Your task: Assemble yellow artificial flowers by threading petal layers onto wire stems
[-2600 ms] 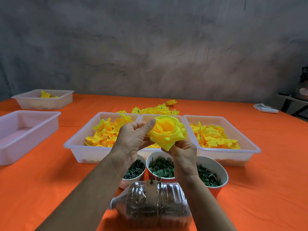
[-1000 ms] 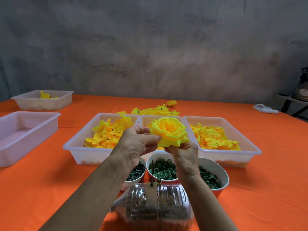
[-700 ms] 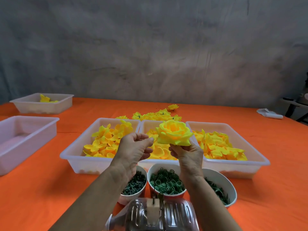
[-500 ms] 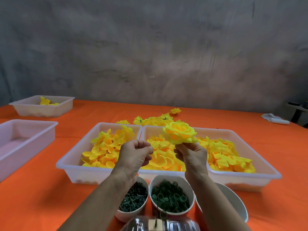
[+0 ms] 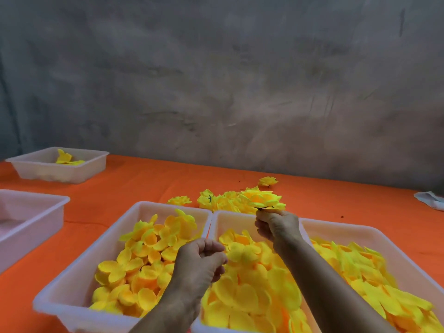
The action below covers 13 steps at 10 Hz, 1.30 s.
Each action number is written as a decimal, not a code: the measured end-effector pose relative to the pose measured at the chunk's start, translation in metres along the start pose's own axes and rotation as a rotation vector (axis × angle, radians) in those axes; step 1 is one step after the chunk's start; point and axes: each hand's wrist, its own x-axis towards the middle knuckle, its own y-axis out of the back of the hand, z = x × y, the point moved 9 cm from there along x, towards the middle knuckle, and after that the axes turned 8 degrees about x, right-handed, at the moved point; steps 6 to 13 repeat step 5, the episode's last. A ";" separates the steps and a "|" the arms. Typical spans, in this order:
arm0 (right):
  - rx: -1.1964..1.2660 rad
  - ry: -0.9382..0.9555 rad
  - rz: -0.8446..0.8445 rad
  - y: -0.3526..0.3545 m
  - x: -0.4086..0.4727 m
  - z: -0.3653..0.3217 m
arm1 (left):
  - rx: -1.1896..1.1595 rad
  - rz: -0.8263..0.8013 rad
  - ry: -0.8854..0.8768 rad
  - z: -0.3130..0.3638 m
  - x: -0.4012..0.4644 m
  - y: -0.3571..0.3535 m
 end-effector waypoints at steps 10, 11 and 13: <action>-0.152 -0.049 -0.136 -0.060 0.048 -0.004 | 0.026 -0.039 -0.043 0.011 0.017 0.011; -0.152 -0.049 -0.136 -0.060 0.048 -0.004 | 0.026 -0.039 -0.043 0.011 0.017 0.011; -0.152 -0.049 -0.136 -0.060 0.048 -0.004 | 0.026 -0.039 -0.043 0.011 0.017 0.011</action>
